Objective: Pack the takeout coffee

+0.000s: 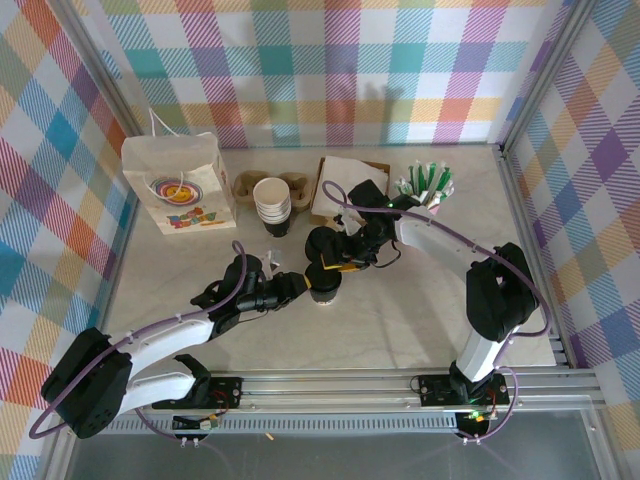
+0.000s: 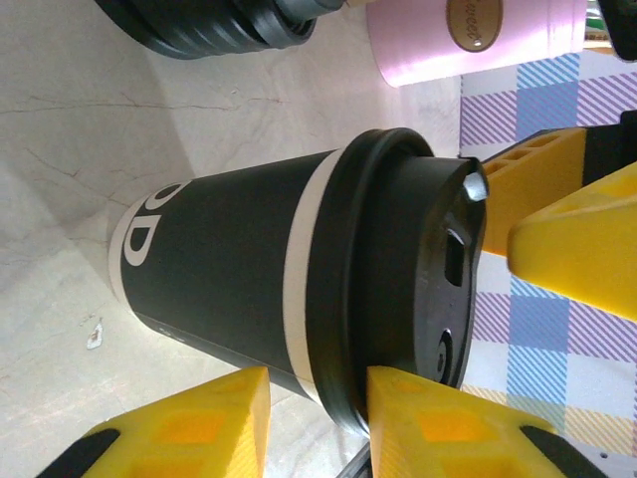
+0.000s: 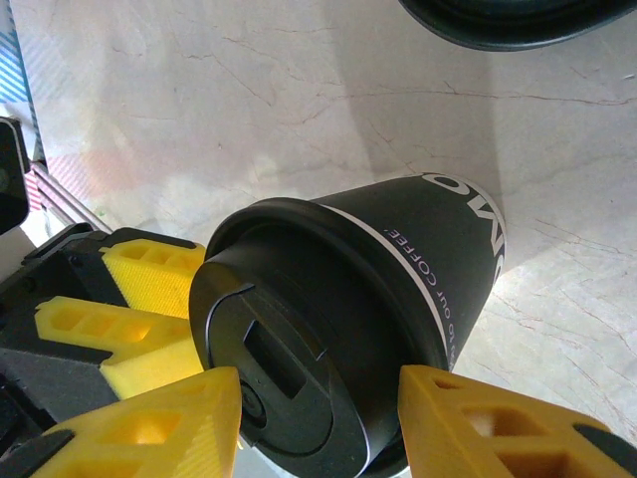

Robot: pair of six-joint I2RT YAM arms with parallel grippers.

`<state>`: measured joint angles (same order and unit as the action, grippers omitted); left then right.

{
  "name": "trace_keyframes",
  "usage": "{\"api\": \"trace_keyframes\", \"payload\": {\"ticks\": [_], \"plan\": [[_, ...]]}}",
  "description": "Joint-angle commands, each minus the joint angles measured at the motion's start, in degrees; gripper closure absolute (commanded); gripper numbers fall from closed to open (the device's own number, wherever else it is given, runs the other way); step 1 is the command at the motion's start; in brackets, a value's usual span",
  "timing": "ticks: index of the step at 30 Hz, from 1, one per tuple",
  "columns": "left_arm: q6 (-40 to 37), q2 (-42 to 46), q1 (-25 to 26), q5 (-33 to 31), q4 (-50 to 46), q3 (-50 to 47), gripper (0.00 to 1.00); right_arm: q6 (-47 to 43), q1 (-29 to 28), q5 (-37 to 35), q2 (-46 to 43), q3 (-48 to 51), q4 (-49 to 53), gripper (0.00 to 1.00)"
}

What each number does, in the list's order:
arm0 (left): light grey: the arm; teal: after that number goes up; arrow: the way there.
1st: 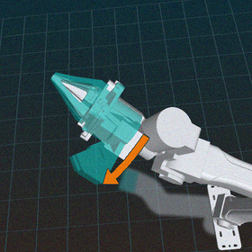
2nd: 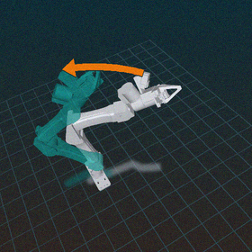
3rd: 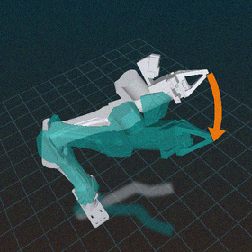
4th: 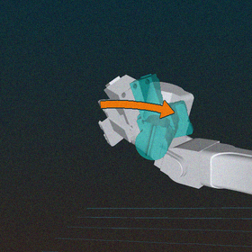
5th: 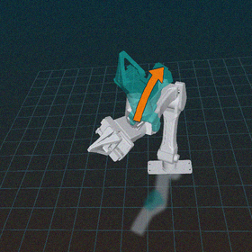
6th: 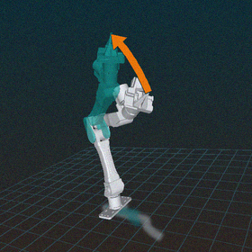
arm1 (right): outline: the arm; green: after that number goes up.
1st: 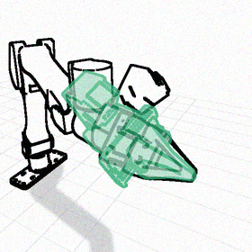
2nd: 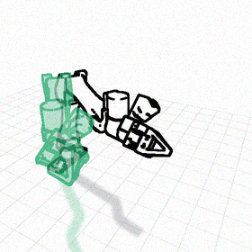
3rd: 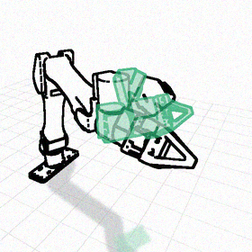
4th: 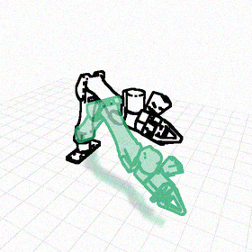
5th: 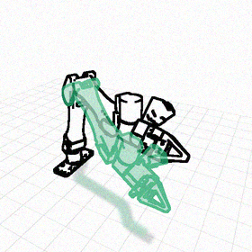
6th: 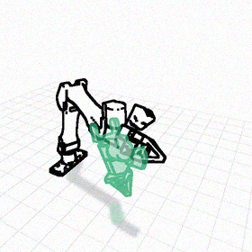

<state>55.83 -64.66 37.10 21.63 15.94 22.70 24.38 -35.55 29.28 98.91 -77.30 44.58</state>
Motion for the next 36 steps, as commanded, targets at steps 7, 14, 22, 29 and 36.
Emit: {"api": "trace_keyframes", "payload": {"ticks": [7, 14, 22, 29, 36], "plan": [[-0.20, -2.24, 0.68, -1.88, -4.17, -4.38, 0.70, -1.44, -0.57, -0.70, 3.66, 3.11, 3.06, 0.53], [-0.37, -3.70, 0.63, -1.46, -3.38, -4.33, 0.70, -1.96, -0.57, -1.44, 3.76, 3.38, 3.74, 0.53], [-1.69, -2.95, 0.65, -1.75, -5.10, -2.97, 0.71, -3.45, -0.88, -4.24, 1.88, 5.84, 1.19, 0.55], [-4.09, -1.88, 0.68, -2.46, -9.13, -0.37, 0.71, -4.10, -1.28, -5.37, -0.87, 7.30, -0.23, 0.54], [-6.32, -1.51, 0.68, -3.83, -12.12, 2.50, 0.70, -2.57, -1.47, -4.98, -3.23, 4.36, 0.68, 0.53]]}}
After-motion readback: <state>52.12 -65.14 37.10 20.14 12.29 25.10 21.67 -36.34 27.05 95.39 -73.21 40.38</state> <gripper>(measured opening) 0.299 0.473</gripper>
